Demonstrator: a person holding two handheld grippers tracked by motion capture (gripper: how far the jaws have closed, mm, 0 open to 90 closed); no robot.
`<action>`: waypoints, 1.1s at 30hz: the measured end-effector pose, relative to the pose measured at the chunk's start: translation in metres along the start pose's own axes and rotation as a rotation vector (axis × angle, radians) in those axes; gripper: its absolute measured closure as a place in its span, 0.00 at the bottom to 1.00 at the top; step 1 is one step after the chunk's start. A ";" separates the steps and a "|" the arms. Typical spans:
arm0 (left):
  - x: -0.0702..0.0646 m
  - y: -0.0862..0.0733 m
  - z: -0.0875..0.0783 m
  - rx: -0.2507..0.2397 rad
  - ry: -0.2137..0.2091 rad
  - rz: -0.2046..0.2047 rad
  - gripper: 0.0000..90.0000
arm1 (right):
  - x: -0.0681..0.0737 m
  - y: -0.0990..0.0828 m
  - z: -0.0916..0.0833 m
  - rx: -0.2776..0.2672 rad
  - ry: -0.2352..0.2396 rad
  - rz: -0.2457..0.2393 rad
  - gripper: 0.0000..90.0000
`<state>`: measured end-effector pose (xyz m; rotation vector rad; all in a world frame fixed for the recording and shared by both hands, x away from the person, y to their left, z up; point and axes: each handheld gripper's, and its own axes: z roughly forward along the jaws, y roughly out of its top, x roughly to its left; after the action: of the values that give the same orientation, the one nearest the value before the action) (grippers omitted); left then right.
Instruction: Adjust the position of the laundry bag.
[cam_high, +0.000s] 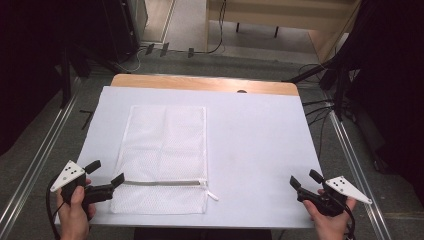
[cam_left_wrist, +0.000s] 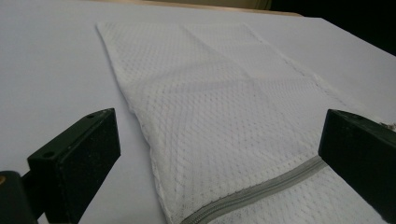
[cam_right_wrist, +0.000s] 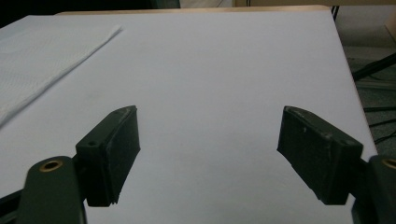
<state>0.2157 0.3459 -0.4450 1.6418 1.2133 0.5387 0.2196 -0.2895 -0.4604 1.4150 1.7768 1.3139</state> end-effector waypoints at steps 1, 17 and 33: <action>0.000 0.000 0.000 -0.005 0.001 -0.003 0.00 | 0.003 0.002 0.001 -0.005 -0.009 -0.011 0.26; 0.002 0.000 -0.001 -0.005 0.022 0.010 0.00 | 0.098 0.043 0.076 0.140 0.245 -0.099 0.58; 0.003 -0.001 0.000 0.007 0.018 0.000 0.00 | 0.166 0.055 0.164 0.361 0.294 -0.029 0.73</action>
<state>0.2168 0.3486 -0.4468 1.6464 1.2291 0.5507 0.3276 -0.0759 -0.4481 1.4262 2.3148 1.2837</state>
